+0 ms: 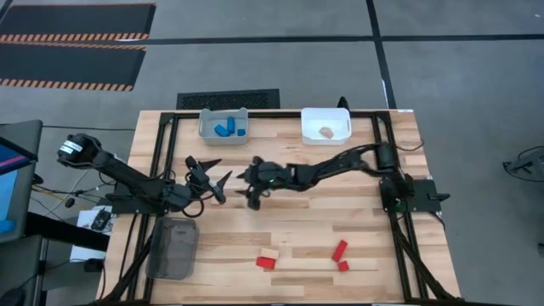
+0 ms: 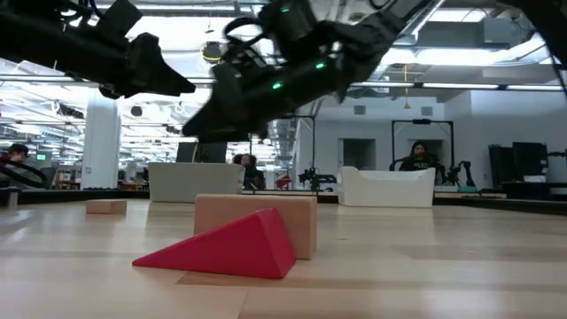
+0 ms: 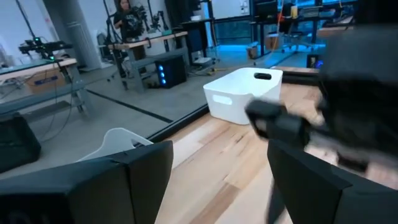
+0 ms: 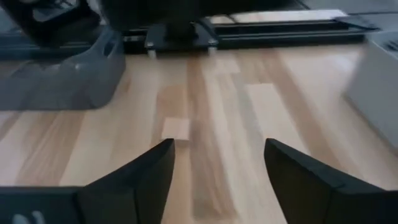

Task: Sort & place blocks by color
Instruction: Put the brown triangle block into the white bin

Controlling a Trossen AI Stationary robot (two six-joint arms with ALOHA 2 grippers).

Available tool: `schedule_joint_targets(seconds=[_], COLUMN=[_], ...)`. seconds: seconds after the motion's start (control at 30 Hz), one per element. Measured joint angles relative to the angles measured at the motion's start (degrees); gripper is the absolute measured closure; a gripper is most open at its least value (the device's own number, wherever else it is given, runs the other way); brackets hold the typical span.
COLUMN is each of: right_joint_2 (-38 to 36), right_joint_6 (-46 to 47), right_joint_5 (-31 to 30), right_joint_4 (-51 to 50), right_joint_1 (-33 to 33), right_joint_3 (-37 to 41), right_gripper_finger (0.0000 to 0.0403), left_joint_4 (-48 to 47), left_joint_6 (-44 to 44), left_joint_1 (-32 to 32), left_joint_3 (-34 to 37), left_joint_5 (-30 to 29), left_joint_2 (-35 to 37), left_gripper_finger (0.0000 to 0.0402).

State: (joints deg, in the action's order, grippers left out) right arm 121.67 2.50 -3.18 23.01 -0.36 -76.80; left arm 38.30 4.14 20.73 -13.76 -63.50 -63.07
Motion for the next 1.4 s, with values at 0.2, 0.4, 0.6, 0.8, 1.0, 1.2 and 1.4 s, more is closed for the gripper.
schedule_joint_targets(seconds=[0.2,0.4,0.6,0.8,1.0,1.2,1.4], right_joint_2=[9.2,16.1,23.6,28.0,28.5,28.5,24.2], right_joint_6=[-0.9,0.1,0.5,0.5,1.0,2.0,2.8], right_joint_5=[0.0,0.0,0.3,0.1,-1.7,-3.0,2.7], right_joint_4=[-0.8,-1.7,-1.7,-7.5,-11.0,-12.4,-22.7], right_joint_1=[1.3,1.8,1.9,2.2,2.3,2.3,2.0], right_joint_3=[-10.5,-18.2,-25.8,-32.1,-33.5,-33.5,-33.3], right_gripper_finger=[0.0088,0.008,0.0084,0.0085,0.0095,0.0181,0.0282], left_joint_4=[-0.7,-1.9,-2.0,-2.1,-2.8,-2.9,-3.4], left_joint_6=[0.1,0.6,0.7,0.7,0.7,0.9,1.1], left_joint_1=[0.0,0.1,0.2,0.3,0.3,0.3,0.4], left_joint_3=[0.0,0.0,0.0,0.0,0.0,0.0,-0.1], left_joint_5=[-0.8,-3.0,-4.1,-4.4,-4.5,-4.7,-4.8], left_joint_2=[0.0,0.0,0.0,0.0,0.0,0.0,0.0], left_gripper_finger=[0.0148,0.0148,0.0148,0.0148,0.0148,0.0148,0.0148])
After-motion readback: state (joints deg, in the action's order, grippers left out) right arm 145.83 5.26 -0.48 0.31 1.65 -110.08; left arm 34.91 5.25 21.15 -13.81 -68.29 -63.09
